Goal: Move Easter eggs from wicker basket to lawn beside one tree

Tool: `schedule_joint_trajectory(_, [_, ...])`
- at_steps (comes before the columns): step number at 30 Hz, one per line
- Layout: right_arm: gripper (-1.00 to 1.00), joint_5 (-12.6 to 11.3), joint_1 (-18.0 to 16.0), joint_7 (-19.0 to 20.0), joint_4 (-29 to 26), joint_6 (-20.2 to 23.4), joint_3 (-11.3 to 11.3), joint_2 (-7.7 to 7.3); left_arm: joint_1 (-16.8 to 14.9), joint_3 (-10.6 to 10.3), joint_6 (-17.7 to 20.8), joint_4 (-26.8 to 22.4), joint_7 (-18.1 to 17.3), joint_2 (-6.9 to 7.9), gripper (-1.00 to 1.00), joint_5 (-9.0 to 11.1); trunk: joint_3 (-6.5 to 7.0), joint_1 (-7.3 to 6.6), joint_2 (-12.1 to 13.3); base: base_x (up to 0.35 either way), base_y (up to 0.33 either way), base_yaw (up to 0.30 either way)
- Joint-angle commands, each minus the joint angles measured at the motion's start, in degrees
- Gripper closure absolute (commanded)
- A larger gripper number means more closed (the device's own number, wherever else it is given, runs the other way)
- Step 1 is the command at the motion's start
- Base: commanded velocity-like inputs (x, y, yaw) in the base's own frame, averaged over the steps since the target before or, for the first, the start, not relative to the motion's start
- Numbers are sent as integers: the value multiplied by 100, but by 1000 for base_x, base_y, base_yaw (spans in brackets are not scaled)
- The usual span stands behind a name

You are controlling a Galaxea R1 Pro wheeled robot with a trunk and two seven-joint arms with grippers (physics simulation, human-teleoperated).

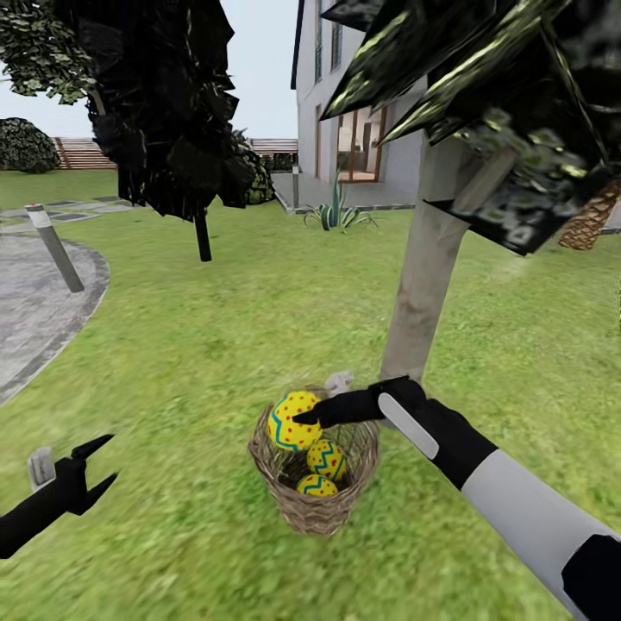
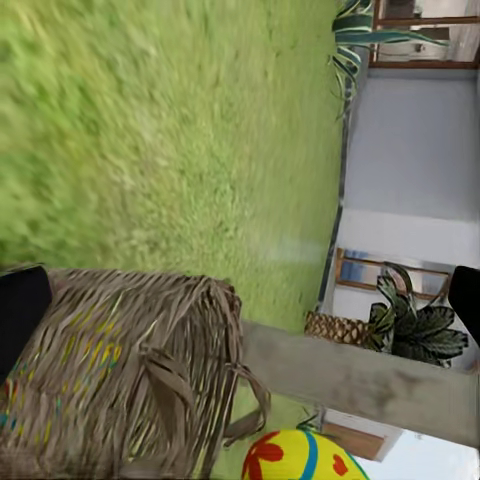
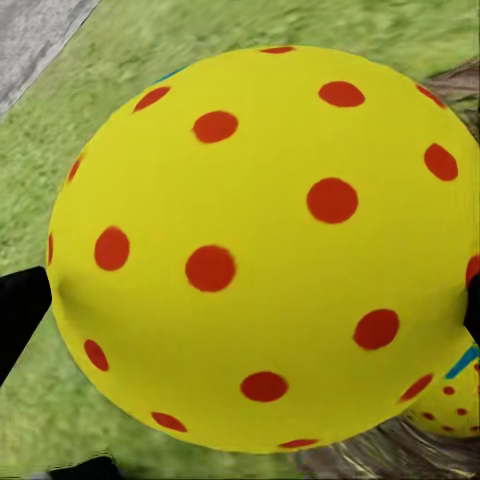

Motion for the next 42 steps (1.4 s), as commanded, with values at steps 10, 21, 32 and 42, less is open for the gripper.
schedule_joint_trajectory(10, [100,25,343,719,50,8,-1140,-34,-5,12,22,3,-25,-3,-100,-41,205,-225,400,-143,0,-180])
schedule_joint_trajectory(21, [100,25,349,742,279,2,-1165,-120,-5,28,22,382,-25,15,-100,-23,447,-466,841,0,0,-271])
schedule_joint_trajectory(32, [100,34,349,730,743,-133,-1748,-302,-5,25,22,399,-34,0,-100,-5,492,-466,841,0,0,-272])
schedule_joint_trajectory(42, [100,94,349,673,1163,-583,-1998,-389,-5,-356,-9,340,-42,-56,-100,-14,533,-466,841,0,-8,-272])
